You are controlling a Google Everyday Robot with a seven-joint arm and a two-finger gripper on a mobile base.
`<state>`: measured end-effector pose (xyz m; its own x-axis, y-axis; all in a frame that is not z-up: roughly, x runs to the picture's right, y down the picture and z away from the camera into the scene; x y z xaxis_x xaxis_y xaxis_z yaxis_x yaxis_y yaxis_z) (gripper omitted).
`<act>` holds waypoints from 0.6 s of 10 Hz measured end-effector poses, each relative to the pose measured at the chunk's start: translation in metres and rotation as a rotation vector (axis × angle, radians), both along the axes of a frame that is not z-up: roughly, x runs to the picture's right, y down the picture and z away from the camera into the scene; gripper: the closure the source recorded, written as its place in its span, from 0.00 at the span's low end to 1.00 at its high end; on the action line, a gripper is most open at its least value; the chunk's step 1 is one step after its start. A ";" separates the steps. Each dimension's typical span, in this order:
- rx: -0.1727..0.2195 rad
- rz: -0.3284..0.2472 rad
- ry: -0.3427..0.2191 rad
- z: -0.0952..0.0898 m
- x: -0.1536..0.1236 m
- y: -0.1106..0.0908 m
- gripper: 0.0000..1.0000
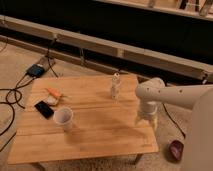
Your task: Push the ceramic bowl across the table
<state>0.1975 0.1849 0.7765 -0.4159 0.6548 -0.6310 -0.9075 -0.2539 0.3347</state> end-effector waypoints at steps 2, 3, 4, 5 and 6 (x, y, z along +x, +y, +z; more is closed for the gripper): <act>0.014 -0.003 -0.013 0.000 -0.004 -0.004 0.35; 0.013 -0.004 -0.013 0.000 -0.004 -0.004 0.35; 0.013 -0.003 -0.013 0.000 -0.004 -0.004 0.35; 0.012 -0.003 -0.013 0.000 -0.004 -0.003 0.35; 0.011 -0.002 -0.013 0.000 -0.004 -0.003 0.35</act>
